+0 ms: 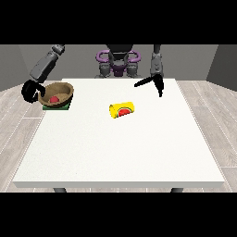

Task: Pick the cup and pour the ball into the bowl, then pick the bowl and place it on the pad

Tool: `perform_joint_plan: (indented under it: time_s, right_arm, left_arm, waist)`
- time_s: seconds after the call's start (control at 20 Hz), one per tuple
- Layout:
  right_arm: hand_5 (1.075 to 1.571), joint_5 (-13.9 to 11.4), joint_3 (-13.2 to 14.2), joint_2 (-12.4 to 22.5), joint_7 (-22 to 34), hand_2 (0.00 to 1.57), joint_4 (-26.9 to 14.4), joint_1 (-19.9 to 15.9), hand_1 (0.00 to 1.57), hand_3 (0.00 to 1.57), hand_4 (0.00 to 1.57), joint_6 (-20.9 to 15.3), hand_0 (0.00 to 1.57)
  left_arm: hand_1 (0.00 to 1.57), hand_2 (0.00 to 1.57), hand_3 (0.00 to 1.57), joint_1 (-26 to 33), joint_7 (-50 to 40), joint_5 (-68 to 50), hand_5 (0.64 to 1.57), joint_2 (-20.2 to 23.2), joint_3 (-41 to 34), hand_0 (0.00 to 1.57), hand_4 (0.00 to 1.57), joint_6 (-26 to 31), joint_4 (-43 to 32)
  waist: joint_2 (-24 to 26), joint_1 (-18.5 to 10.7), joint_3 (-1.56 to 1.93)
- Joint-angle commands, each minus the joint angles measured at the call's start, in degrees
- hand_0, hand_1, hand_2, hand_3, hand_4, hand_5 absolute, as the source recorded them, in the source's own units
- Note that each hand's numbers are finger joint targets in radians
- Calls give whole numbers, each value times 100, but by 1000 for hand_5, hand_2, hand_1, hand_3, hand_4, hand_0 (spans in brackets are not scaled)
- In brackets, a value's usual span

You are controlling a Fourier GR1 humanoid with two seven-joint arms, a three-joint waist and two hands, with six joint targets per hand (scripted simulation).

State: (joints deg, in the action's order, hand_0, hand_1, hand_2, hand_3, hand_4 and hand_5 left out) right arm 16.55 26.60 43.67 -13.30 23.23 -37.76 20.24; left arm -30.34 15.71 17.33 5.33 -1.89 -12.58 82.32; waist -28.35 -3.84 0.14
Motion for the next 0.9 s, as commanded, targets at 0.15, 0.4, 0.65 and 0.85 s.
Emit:
perform_joint_plan:
  time_s: [0.15,0.4,0.65,0.85]
  right_arm:
    - [1571,129,181,253,87,1571,-498,-342,1571,212,1007,249,1571]
    - [1569,187,205,297,185,1571,-583,-239,1571,0,707,410,1571]
    - [1570,-12,-77,-30,490,1571,-529,-154,1571,1038,732,118,1571]
    - [1567,-260,-254,-71,-37,1571,-423,-23,1571,1014,694,49,1571]
  left_arm:
    - [0,0,0,250,-593,86,1563,-22,212,0,0,70,911]
    - [0,0,0,429,-520,-183,1566,88,64,0,0,292,958]
    - [0,0,0,444,-584,-207,1566,37,65,0,0,358,568]
    - [0,0,0,460,-513,-193,1567,33,78,0,0,312,875]
  waist:
    - [24,9,1]
    - [120,55,-6]
    - [576,-11,-13]
    - [235,30,-8]
